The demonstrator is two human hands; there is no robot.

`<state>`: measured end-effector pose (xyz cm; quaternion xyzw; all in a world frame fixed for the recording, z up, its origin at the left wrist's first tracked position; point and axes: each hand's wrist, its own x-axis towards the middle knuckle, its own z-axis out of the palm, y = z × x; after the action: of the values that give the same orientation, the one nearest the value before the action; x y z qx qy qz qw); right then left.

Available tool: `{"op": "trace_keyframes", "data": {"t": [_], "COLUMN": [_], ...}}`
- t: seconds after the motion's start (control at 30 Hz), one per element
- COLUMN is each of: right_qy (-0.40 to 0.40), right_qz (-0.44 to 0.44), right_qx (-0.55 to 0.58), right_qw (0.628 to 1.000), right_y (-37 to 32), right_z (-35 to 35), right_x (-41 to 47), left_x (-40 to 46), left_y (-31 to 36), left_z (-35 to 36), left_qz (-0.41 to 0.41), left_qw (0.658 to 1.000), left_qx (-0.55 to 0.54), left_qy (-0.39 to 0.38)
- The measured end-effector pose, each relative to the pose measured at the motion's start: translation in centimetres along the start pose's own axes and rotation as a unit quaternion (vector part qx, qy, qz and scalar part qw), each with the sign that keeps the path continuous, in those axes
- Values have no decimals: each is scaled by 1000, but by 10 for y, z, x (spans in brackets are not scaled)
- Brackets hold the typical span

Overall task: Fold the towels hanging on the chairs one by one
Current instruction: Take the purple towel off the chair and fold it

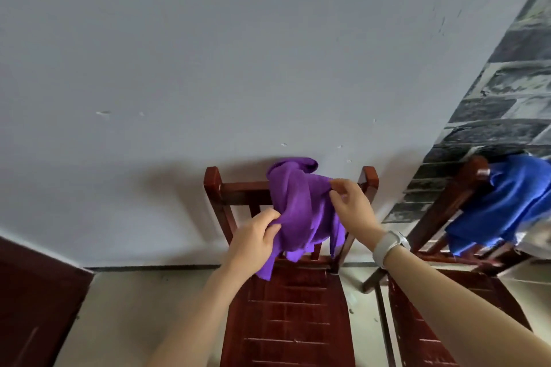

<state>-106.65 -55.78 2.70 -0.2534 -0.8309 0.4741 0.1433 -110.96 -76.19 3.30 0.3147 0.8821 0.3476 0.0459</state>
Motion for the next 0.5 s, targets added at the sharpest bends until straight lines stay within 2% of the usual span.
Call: {"op": "trace_keyframes", "data": {"t": [0.1, 0.17, 0.23, 0.3, 0.4, 0.5], "right_qy": [-70, -163, -260, -327, -353, -325], "right_qz": [23, -16, -44, -32, -6, -28], "right_qx": [62, 28, -41, -72, -71, -43], "right_qw": [995, 986, 964, 942, 933, 944], "right_y": [7, 10, 10, 13, 22, 20], "right_z": [5, 7, 8, 7, 1, -14], "right_x": [-23, -43, -63, -82, -105, -115], "left_x": [-30, -50, -67, -78, -87, -91], "left_y": [2, 9, 15, 22, 38, 52], "left_z": [3, 1, -2, -5, -10, -14], "left_qz": [-7, -18, -43, -68, -91, -105], "left_qw": [999, 998, 998, 996, 992, 986], "left_qx": [10, -3, -30, -53, -68, -77], "left_qy": [-43, -63, -40, 5, 51, 105]}}
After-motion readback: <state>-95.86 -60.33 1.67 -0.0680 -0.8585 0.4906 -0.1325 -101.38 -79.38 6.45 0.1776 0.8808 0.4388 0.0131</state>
